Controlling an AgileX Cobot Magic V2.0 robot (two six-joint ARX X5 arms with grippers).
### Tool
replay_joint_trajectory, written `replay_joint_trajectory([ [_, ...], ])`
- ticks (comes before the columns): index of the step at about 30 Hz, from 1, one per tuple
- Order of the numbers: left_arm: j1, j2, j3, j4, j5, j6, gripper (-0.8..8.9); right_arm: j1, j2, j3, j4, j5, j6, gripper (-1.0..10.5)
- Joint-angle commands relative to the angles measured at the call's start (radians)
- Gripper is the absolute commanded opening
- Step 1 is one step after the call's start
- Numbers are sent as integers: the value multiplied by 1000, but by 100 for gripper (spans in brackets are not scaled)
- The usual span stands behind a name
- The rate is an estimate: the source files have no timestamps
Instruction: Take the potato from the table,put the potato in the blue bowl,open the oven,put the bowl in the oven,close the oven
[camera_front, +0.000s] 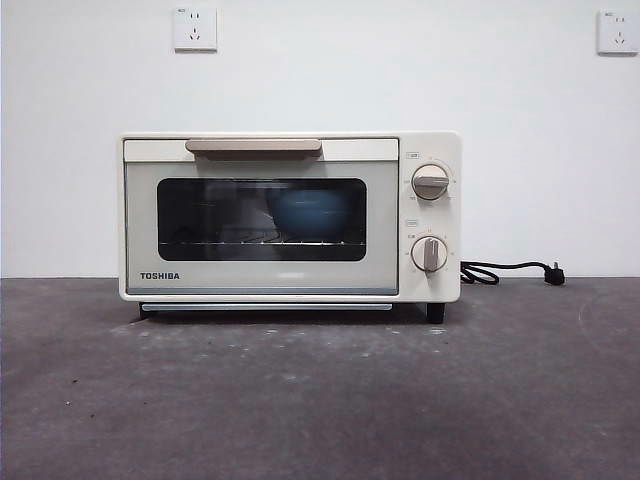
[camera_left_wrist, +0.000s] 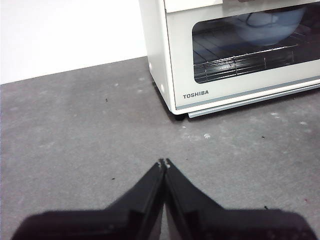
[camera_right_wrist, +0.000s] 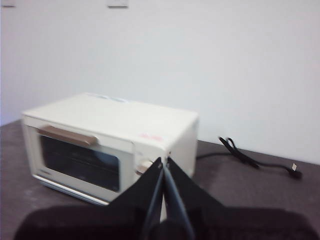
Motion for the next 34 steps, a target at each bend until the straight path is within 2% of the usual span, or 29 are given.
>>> replay_joint_trajectory([
  [1,3,-3,-12,3,-2,-13,-4,-2,-56,-143,62,41,24,5],
  [4,3,-3,-12,3,-2,-13,-4,-2,-116,-257,97,48,35,5],
  [8,3,-3,-12,3,-2,-13,-4,11,-185,-386,149,102,60,5],
  [14,3,-3,-12,3,-2,-13,-4,45,-256,-500,175,172,97,5],
  [21,3,-3,-12,3,-2,-13,-4,60,-297,-562,173,174,98,5],
  [30,3,-3,-12,3,-2,-13,-4,71,-303,-563,50,175,97,5],
  [34,3,-3,-12,3,-2,-13,-4,71,-303,-563,54,169,107,5],
])
